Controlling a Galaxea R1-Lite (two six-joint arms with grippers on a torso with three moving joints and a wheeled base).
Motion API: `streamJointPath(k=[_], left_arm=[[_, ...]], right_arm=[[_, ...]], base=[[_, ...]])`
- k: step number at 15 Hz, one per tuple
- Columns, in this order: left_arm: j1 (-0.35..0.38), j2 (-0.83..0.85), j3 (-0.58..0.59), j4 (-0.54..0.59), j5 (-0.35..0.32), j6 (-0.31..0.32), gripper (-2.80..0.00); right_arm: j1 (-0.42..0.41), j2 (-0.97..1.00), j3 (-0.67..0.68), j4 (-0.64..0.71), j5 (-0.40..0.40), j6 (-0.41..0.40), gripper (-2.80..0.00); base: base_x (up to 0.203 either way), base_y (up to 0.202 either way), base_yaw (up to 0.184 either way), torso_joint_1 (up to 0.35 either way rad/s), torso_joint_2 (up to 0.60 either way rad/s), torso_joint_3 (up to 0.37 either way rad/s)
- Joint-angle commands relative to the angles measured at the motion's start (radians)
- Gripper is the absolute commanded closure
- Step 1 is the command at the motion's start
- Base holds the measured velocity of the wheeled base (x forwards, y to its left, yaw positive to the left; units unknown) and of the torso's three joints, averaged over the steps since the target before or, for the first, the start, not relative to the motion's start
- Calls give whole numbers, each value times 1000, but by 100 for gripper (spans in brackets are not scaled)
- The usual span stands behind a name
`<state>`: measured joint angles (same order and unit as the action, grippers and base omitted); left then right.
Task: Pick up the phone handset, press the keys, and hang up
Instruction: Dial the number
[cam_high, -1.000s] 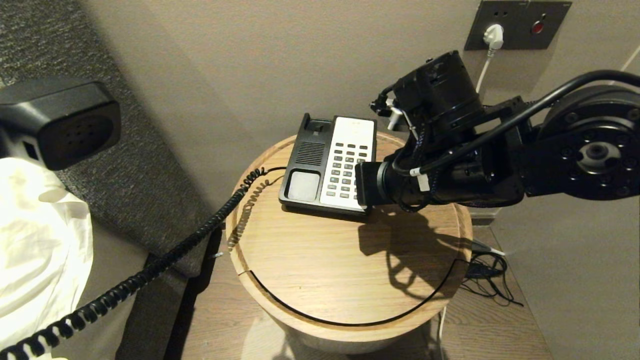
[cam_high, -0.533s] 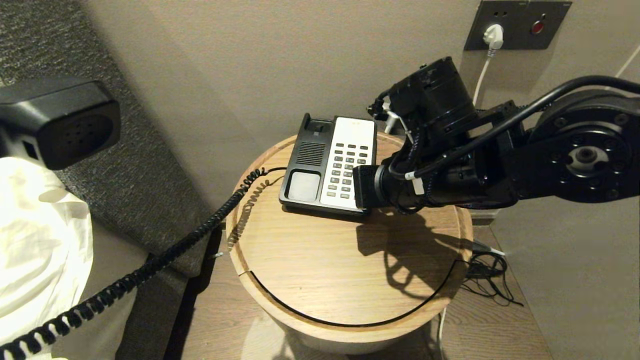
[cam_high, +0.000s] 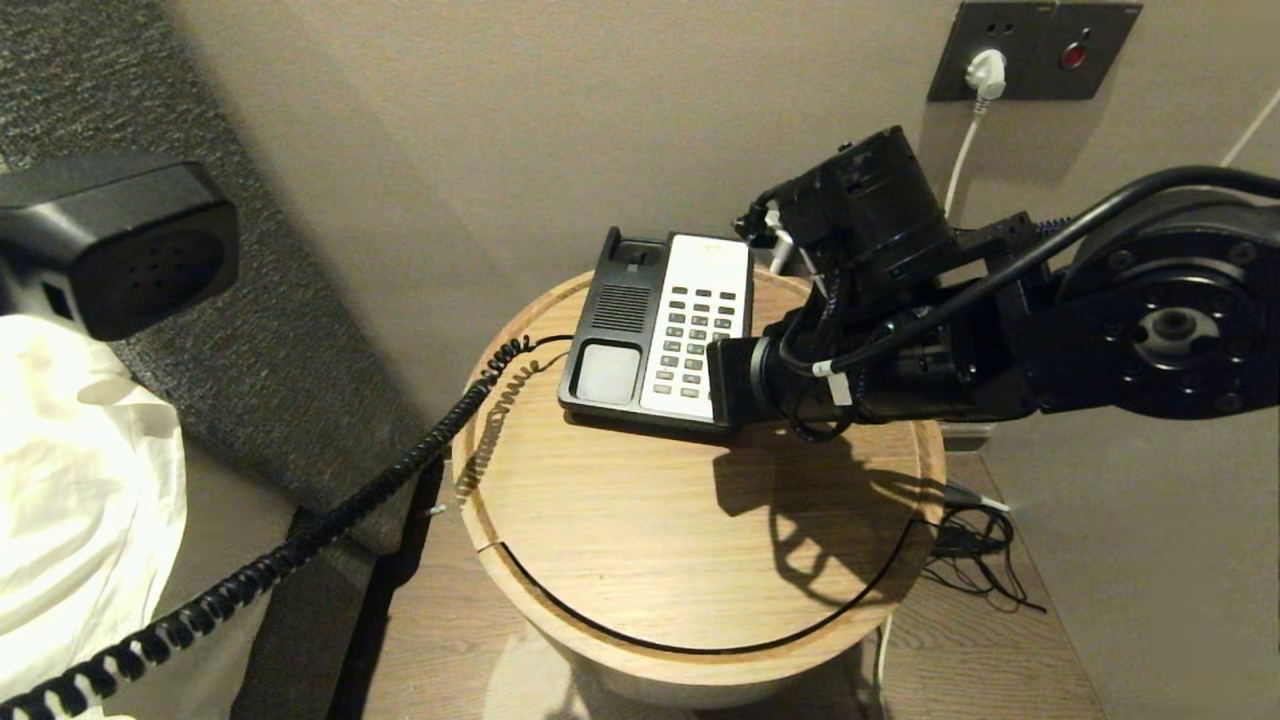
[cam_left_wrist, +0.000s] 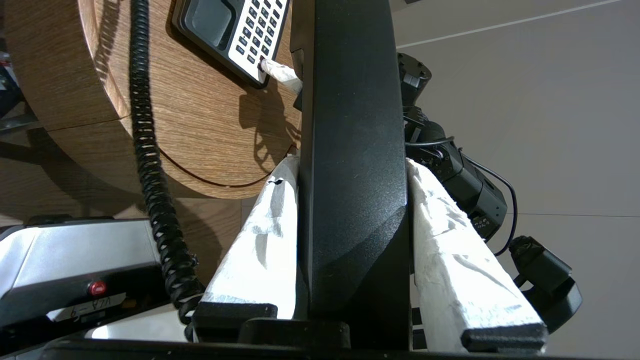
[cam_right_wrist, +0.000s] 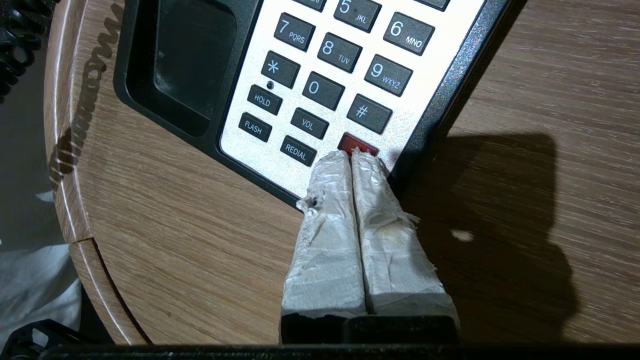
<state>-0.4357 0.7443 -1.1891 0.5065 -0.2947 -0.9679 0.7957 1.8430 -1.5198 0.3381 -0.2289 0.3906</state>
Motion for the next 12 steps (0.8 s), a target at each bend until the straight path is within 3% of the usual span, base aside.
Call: streamJointPath(k=[1, 8, 12], left_arm=[[0, 0, 2, 4, -1, -6, 0], [0, 0, 3, 4, -1, -6, 0], [0, 0, 10, 3, -1, -6, 0]], right_arm=[[1, -1, 10, 6, -1, 2, 0], [5, -21, 87, -7, -12, -16, 0], [5, -46, 12, 6, -13, -14, 0]], base=[[0, 0, 0, 0, 0, 0], [0, 0, 0, 0, 0, 0], [0, 0, 0, 0, 0, 0]])
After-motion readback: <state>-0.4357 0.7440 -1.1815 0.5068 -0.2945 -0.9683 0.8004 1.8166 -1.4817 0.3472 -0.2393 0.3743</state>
